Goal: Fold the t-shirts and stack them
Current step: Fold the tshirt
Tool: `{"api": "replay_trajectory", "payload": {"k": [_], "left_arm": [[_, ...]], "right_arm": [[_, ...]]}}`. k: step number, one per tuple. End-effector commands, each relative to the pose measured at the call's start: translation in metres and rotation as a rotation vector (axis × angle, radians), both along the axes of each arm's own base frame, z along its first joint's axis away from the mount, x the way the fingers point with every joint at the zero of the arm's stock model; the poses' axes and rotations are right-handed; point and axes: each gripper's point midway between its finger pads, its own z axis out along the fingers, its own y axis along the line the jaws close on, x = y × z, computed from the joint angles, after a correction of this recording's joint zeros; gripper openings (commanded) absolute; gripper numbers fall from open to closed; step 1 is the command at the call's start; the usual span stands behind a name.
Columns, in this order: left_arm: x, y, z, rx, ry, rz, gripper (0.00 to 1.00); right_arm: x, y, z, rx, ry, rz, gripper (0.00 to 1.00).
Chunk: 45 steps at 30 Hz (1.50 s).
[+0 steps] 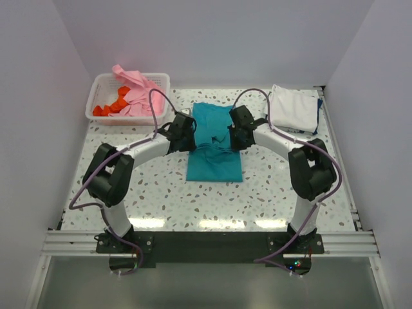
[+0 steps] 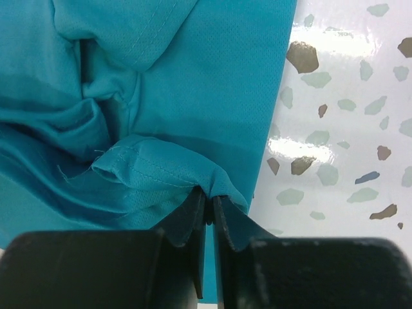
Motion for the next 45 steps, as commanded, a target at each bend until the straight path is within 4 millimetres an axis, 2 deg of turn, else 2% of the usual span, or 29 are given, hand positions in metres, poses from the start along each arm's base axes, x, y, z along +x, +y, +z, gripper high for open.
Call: {"api": "replay_trajectory", "payload": {"k": [1,2,3,5,7,9,11,12,13,15,16,17,18,19,21,22,24,25,26,27,28,30,31,33,34,36,37,38,45], "left_arm": [[0.021,-0.01,0.021,-0.046,-0.061,-0.018,0.3],[0.021,-0.011,0.024,-0.052,-0.064,-0.024,0.33],[0.022,-0.013,0.026,-0.059,-0.071,-0.028,0.45],[0.024,-0.015,0.037,-0.071,-0.093,-0.038,0.57],[0.025,-0.015,0.049,-0.079,-0.117,-0.043,0.75],[0.025,-0.015,0.058,-0.085,-0.133,-0.043,0.96],[0.021,-0.013,0.072,-0.101,-0.155,-0.044,1.0],[0.02,-0.012,0.075,-0.107,-0.16,-0.042,1.0],[0.016,-0.01,0.088,-0.12,-0.183,-0.039,1.0],[0.006,-0.005,0.089,-0.128,-0.182,-0.032,1.0],[0.0,-0.002,0.102,-0.145,-0.207,-0.03,1.0],[-0.008,0.004,0.096,-0.143,-0.196,-0.022,1.0],[-0.014,0.007,0.098,-0.152,-0.196,-0.011,1.0],[-0.022,0.012,0.112,-0.172,-0.227,-0.005,1.0],[-0.04,0.025,0.101,-0.168,-0.202,0.029,1.0],[-0.048,0.031,0.114,-0.186,-0.234,0.04,1.0],[-0.068,0.048,0.097,-0.169,-0.204,0.084,1.0],[-0.076,0.055,0.107,-0.187,-0.232,0.098,1.0],[-0.087,0.063,0.093,-0.169,-0.21,0.114,1.0],[-0.095,0.069,0.087,-0.167,-0.194,0.135,1.0],[-0.102,0.074,0.093,-0.181,-0.215,0.145,1.0],[-0.116,0.084,0.078,-0.169,-0.185,0.166,1.0],[-0.12,0.086,0.08,-0.179,-0.192,0.171,1.0],[-0.132,0.091,0.066,-0.172,-0.158,0.175,1.0],[-0.135,0.092,0.063,-0.174,-0.152,0.177,1.0],[-0.144,0.095,0.052,-0.165,-0.121,0.18,1.0],[-0.147,0.097,0.046,-0.158,-0.106,0.183,1.0],[-0.149,0.098,0.044,-0.157,-0.098,0.185,1.0],[-0.154,0.094,0.034,-0.17,-0.07,0.17,1.0]], "right_arm": [[0.02,0.008,0.016,0.044,-0.055,0.008,0.12],[0.021,0.009,0.017,0.045,-0.057,0.008,0.14],[0.023,0.008,0.018,0.046,-0.059,0.005,0.17],[0.023,0.008,0.02,0.042,-0.057,0.003,0.32],[0.025,0.007,0.032,0.041,-0.073,0.002,0.46],[0.026,0.008,0.043,0.056,-0.091,0.006,0.54],[0.023,0.011,0.062,0.085,-0.119,0.018,0.62],[0.017,0.012,0.066,0.105,-0.118,0.033,0.98],[0.015,0.013,0.071,0.118,-0.125,0.041,0.99],[0.005,0.01,0.084,0.138,-0.15,0.049,0.99],[-0.001,0.015,0.087,0.178,-0.144,0.066,0.99],[-0.007,0.017,0.1,0.212,-0.167,0.082,0.99],[-0.017,0.017,0.093,0.225,-0.146,0.092,0.99],[-0.024,0.025,0.099,0.282,-0.146,0.116,0.99],[-0.042,0.031,0.099,0.34,-0.133,0.155,0.99],[-0.045,0.037,0.102,0.378,-0.141,0.177,0.99],[-0.065,0.05,0.097,0.422,-0.108,0.238,0.99],[-0.068,0.056,0.097,0.441,-0.109,0.266,0.99],[-0.078,0.066,0.093,0.46,-0.083,0.307,0.99],[-0.081,0.072,0.088,0.465,-0.069,0.325,0.99],[-0.084,0.077,0.084,0.465,-0.061,0.351,0.99],[-0.094,0.097,0.082,0.495,-0.039,0.433,0.99],[-0.093,0.106,0.069,0.505,-0.015,0.474,0.99],[-0.089,0.121,0.068,0.55,0.011,0.512,0.99],[-0.082,0.127,0.056,0.554,0.029,0.515,0.99],[-0.068,0.137,0.056,0.564,0.007,0.526,0.99],[-0.063,0.14,0.042,0.548,0.026,0.529,0.99],[-0.053,0.144,0.045,0.547,0.009,0.527,0.99],[-0.006,0.135,0.003,0.459,0.026,0.433,0.99]]}}
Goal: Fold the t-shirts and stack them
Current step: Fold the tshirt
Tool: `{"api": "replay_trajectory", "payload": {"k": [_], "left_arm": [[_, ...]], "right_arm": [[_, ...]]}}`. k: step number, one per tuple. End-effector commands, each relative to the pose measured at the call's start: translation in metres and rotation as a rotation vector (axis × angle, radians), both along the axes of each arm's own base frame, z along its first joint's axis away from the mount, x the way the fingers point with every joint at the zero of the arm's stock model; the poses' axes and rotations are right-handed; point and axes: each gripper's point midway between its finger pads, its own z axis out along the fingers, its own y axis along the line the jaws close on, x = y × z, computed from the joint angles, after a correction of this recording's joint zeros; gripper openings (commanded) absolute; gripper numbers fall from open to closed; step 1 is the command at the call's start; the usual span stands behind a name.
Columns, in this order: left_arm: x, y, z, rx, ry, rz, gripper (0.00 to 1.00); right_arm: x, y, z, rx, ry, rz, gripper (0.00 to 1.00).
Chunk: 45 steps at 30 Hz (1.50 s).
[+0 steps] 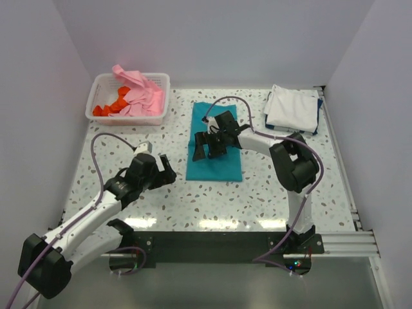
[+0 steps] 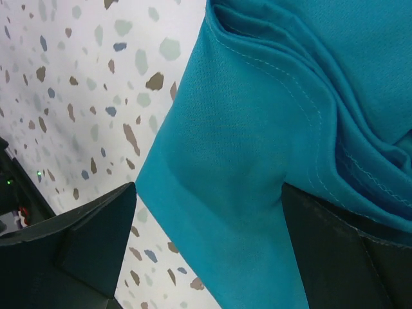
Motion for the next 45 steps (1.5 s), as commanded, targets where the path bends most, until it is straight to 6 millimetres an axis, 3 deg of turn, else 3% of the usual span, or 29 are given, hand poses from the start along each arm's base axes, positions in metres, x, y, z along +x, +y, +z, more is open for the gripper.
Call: {"api": "replay_trajectory", "payload": {"k": [1,6,12,18,23,25,26,28,32,33,36,45], "left_arm": [[0.002,-0.003,0.001,-0.031,-0.007,0.007,1.0],[0.004,-0.009,-0.004,-0.041,0.007,-0.013,1.0],[0.01,-0.02,-0.007,-0.057,0.018,-0.043,1.0],[0.02,-0.036,-0.01,-0.088,0.019,-0.09,1.0],[0.034,-0.051,-0.017,-0.104,0.015,-0.133,1.0],[0.042,-0.061,-0.014,-0.128,0.003,-0.159,0.97],[0.043,-0.064,-0.022,-0.121,0.023,-0.167,0.95],[0.049,-0.073,-0.02,-0.141,0.017,-0.189,0.89],[0.055,-0.078,-0.036,-0.121,0.055,-0.202,0.73],[0.058,-0.078,-0.037,-0.117,0.057,-0.198,0.62],[0.065,-0.082,-0.042,-0.116,0.044,-0.205,0.45],[0.069,-0.082,-0.063,-0.087,0.081,-0.196,0.34]], "right_arm": [[0.037,0.001,0.013,0.017,-0.093,-0.019,0.99],[0.043,-0.001,0.019,0.014,-0.096,-0.012,0.99],[0.046,-0.009,0.059,0.005,-0.16,-0.052,0.99],[0.047,-0.057,0.082,0.011,-0.19,-0.3,0.99],[0.019,-0.113,0.086,-0.026,-0.198,-0.456,0.99],[0.004,-0.132,0.071,-0.067,-0.167,-0.511,0.99],[-0.001,-0.138,0.079,-0.059,-0.185,-0.526,0.99],[-0.014,-0.152,0.07,-0.09,-0.181,-0.557,0.99],[-0.033,-0.168,0.073,-0.121,-0.182,-0.577,0.99],[-0.036,-0.169,0.078,-0.113,-0.193,-0.577,0.99],[-0.043,-0.172,0.08,-0.102,-0.208,-0.577,0.99],[-0.048,-0.175,0.071,-0.111,-0.199,-0.577,0.99]]}}
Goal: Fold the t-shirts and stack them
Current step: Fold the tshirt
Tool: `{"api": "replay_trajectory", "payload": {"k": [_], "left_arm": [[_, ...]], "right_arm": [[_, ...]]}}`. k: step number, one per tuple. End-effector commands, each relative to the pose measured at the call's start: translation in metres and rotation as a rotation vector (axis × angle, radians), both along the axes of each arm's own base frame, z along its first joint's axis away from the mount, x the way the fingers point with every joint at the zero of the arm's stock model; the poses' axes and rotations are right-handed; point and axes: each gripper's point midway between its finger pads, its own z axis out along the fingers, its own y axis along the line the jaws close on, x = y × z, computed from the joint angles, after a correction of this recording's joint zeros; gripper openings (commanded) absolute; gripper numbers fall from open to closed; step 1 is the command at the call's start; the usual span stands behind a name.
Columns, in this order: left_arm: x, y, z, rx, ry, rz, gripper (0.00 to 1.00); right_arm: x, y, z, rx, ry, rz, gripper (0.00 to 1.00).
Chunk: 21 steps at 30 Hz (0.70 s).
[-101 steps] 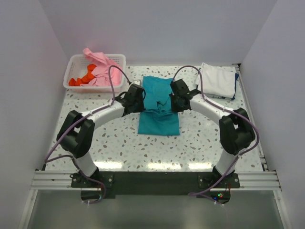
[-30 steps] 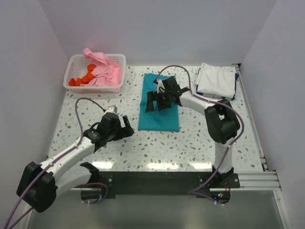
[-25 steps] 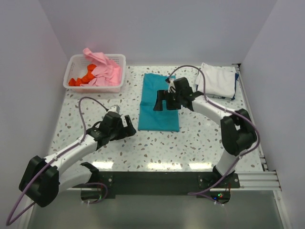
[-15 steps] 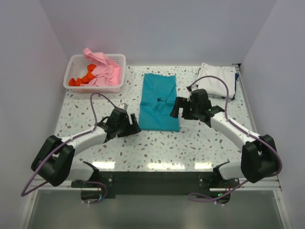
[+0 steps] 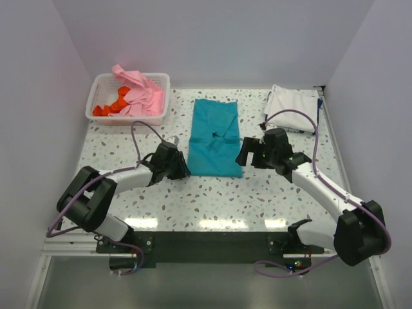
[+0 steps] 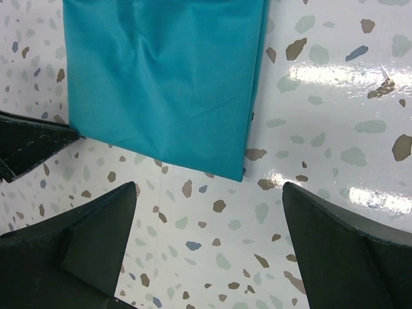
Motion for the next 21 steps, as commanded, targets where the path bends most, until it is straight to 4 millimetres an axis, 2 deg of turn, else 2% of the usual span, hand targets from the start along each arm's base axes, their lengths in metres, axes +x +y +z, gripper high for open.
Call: {"api": "replay_trajectory", "payload": {"k": [1,2,5,8,12,17,21], "left_arm": [[0.018,-0.005,0.007,-0.005,-0.053,0.003,0.33],[0.018,-0.005,0.005,-0.003,-0.049,0.001,0.32],[0.02,-0.006,0.003,0.004,-0.045,-0.008,0.22],[0.018,-0.006,0.0,0.007,-0.04,-0.012,0.01],[0.02,-0.007,0.006,-0.023,-0.091,-0.008,0.0],[0.017,-0.005,0.013,-0.039,-0.117,-0.007,0.0],[0.014,-0.004,0.011,-0.047,-0.108,-0.005,0.0]], "right_arm": [[0.002,-0.003,-0.001,-0.003,-0.012,-0.019,0.99],[0.002,-0.003,-0.002,-0.007,-0.012,-0.016,0.99],[-0.002,-0.004,-0.007,-0.014,0.006,-0.01,0.99],[-0.007,-0.009,-0.018,-0.038,0.045,-0.026,0.99],[-0.016,-0.004,-0.04,-0.064,0.113,0.065,0.99],[-0.02,0.006,-0.051,-0.035,0.153,0.116,0.99],[-0.021,0.008,-0.066,-0.043,0.208,0.127,0.91]]}}
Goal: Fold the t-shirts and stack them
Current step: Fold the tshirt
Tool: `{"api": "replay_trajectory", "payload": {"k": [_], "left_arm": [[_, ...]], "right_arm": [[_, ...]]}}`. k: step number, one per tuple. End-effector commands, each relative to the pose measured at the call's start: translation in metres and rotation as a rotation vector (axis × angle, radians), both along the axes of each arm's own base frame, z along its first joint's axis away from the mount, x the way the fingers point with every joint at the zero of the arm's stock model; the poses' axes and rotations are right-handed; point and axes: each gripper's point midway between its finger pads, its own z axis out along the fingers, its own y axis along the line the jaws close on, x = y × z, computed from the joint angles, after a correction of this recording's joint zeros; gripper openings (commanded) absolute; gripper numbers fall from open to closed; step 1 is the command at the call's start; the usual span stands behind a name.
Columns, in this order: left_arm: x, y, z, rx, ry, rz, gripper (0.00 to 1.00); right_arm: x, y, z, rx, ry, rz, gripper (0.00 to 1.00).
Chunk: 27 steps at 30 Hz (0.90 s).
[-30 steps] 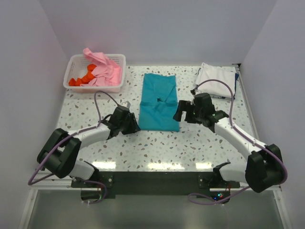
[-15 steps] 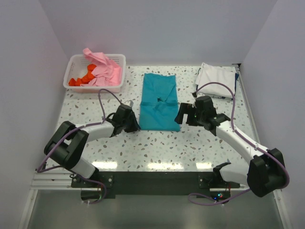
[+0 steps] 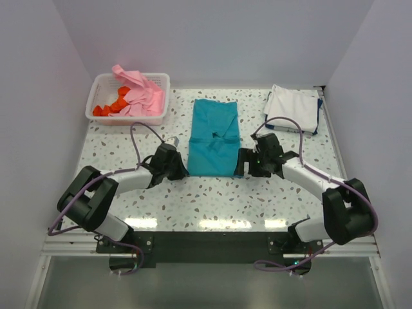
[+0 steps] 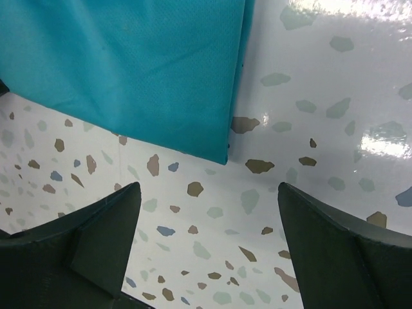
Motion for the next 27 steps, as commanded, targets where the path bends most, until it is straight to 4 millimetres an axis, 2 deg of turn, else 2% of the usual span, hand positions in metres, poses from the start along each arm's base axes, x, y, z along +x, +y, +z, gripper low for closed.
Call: {"api": "replay_trajectory", "payload": {"k": [1,4,9,19,20,22,24,27], "left_arm": [[0.009,-0.003,0.013,-0.032,-0.065,-0.001,0.0],[0.009,-0.003,0.011,-0.032,-0.058,0.0,0.0],[0.007,-0.003,0.01,-0.032,-0.05,0.002,0.0],[0.008,-0.001,0.01,-0.025,-0.054,0.008,0.0],[0.008,-0.001,0.01,-0.025,-0.054,0.008,0.0],[0.008,-0.001,0.011,-0.026,-0.057,0.011,0.0],[0.008,-0.002,0.013,-0.034,-0.059,0.007,0.0],[0.004,-0.001,0.014,-0.038,-0.056,0.006,0.0]], "right_arm": [[0.004,0.007,-0.003,0.025,0.008,0.034,0.89],[0.003,0.014,-0.011,0.053,0.036,0.051,0.71],[0.01,0.012,-0.024,0.013,0.061,0.03,0.51],[0.021,0.012,-0.038,-0.009,0.066,0.016,0.36],[0.021,0.012,-0.038,-0.01,0.065,0.02,0.3],[0.02,0.014,-0.038,-0.002,0.066,0.037,0.23],[0.013,0.016,-0.038,0.013,0.078,0.056,0.11],[-0.001,0.015,-0.038,0.022,0.102,0.08,0.02]]}}
